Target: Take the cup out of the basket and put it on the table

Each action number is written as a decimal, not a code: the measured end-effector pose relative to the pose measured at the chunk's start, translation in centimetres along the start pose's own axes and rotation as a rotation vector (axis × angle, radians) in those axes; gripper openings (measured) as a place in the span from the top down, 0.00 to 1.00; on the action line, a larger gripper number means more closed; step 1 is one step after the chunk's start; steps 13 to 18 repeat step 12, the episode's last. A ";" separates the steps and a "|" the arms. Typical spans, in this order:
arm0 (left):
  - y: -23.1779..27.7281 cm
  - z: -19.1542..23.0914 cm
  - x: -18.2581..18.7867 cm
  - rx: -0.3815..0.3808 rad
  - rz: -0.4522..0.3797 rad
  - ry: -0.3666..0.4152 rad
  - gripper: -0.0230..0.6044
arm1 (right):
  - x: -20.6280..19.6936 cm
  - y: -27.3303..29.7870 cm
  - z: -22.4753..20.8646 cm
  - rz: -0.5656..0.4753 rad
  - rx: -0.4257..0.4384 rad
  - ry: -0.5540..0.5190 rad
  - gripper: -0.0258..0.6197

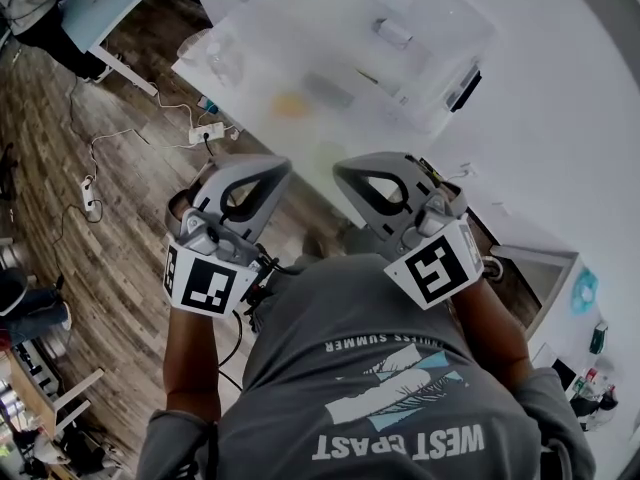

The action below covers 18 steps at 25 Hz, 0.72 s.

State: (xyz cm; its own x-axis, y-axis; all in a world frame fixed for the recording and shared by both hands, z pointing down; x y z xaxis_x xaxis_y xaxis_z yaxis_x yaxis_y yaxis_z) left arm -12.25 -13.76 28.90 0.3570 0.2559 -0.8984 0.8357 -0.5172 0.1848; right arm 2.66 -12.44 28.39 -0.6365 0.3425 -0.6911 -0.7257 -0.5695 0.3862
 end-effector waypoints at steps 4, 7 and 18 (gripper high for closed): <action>-0.2 0.2 -0.1 0.003 -0.021 -0.008 0.95 | 0.2 0.1 0.0 0.000 -0.012 0.016 0.94; -0.3 0.2 -0.4 0.000 -0.023 -0.017 0.95 | 0.2 0.2 0.0 0.018 -0.011 0.024 0.94; -0.6 0.2 -1.0 -0.004 -0.014 -0.024 0.95 | 0.0 0.4 -0.1 0.046 -0.001 0.023 0.94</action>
Point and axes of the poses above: the fingertips, and each gripper's own axes: y forward along the fingers, z to its left, x out of its top, the point moved 7 cm from there along -y, backward along the fingers, and after that the axes turned 11 degrees about -y, right-handed, at the moved point
